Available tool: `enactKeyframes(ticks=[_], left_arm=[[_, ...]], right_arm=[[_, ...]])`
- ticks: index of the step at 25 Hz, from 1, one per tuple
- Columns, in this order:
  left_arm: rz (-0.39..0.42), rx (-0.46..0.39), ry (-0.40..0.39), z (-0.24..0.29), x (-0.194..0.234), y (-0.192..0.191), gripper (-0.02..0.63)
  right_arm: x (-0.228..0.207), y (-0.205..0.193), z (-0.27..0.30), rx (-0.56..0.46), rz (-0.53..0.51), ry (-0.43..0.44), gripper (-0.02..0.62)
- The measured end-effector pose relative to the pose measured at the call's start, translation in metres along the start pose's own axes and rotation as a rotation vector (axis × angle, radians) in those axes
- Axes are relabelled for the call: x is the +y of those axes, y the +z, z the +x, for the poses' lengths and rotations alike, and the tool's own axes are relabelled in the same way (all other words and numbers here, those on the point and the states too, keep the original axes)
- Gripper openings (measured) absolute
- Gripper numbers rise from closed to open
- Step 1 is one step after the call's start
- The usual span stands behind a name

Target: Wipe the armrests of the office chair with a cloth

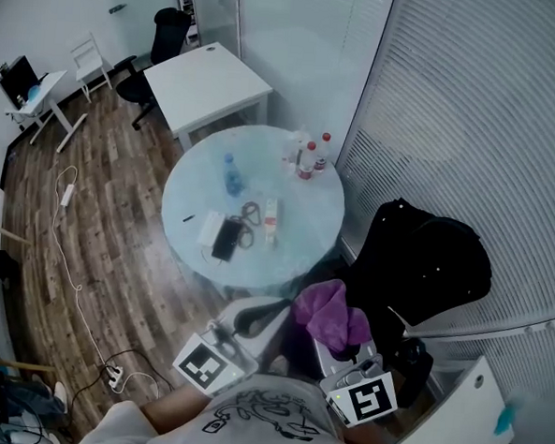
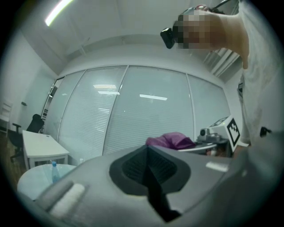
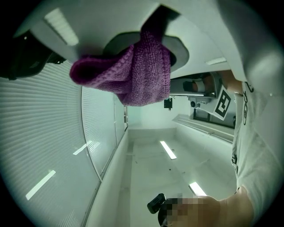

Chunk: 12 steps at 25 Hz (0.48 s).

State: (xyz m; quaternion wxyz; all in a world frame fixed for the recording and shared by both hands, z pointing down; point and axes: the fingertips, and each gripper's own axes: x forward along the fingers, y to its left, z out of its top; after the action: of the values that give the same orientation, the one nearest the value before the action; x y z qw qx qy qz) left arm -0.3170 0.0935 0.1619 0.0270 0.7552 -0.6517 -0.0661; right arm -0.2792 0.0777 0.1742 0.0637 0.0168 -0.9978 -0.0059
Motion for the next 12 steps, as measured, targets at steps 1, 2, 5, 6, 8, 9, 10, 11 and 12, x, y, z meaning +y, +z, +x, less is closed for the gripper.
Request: enactKeyframes(ticks=[1, 2, 5, 6, 8, 9, 10, 11, 12], left_arm=[[0.000, 0.001, -0.002, -0.0002, -0.0012, 0.0017, 0.002], [0.001, 0.006, -0.005, -0.0008, -0.0019, 0.0017, 0.002], [0.007, 0.003, -0.009, 0.0000, -0.0026, 0.0049, 0.003], [0.010, 0.001, -0.009, 0.0007, -0.0029, 0.0058, 0.003], [0.020, 0.002, -0.010, 0.0011, -0.0040, 0.0047, 0.002], [0.023, -0.006, -0.010, 0.0018, -0.0046, 0.0068, 0.003], [0.025, -0.014, -0.010, 0.0025, -0.0052, 0.0091, 0.002], [0.023, -0.015, -0.011, 0.0028, -0.0057, 0.0102, 0.003], [0.021, -0.013, -0.013, 0.0025, -0.0060, 0.0104, 0.002]], right_arm=[[-0.0001, 0.0046, -0.0019, -0.011, -0.003, -0.001, 0.041], [-0.0003, 0.0082, -0.0031, -0.021, -0.005, -0.001, 0.040], [-0.0026, 0.0134, -0.0035, -0.035, -0.012, -0.008, 0.040], [-0.0035, 0.0137, -0.0033, -0.036, -0.014, -0.011, 0.040], [-0.0045, 0.0134, -0.0031, -0.037, -0.015, -0.013, 0.040], [-0.0047, 0.0128, -0.0030, -0.037, -0.014, -0.013, 0.040], [-0.0046, 0.0124, -0.0027, -0.038, -0.011, -0.013, 0.040], [-0.0044, 0.0122, -0.0023, -0.039, -0.008, -0.013, 0.040], [-0.0039, 0.0126, -0.0018, -0.039, -0.005, -0.012, 0.040]])
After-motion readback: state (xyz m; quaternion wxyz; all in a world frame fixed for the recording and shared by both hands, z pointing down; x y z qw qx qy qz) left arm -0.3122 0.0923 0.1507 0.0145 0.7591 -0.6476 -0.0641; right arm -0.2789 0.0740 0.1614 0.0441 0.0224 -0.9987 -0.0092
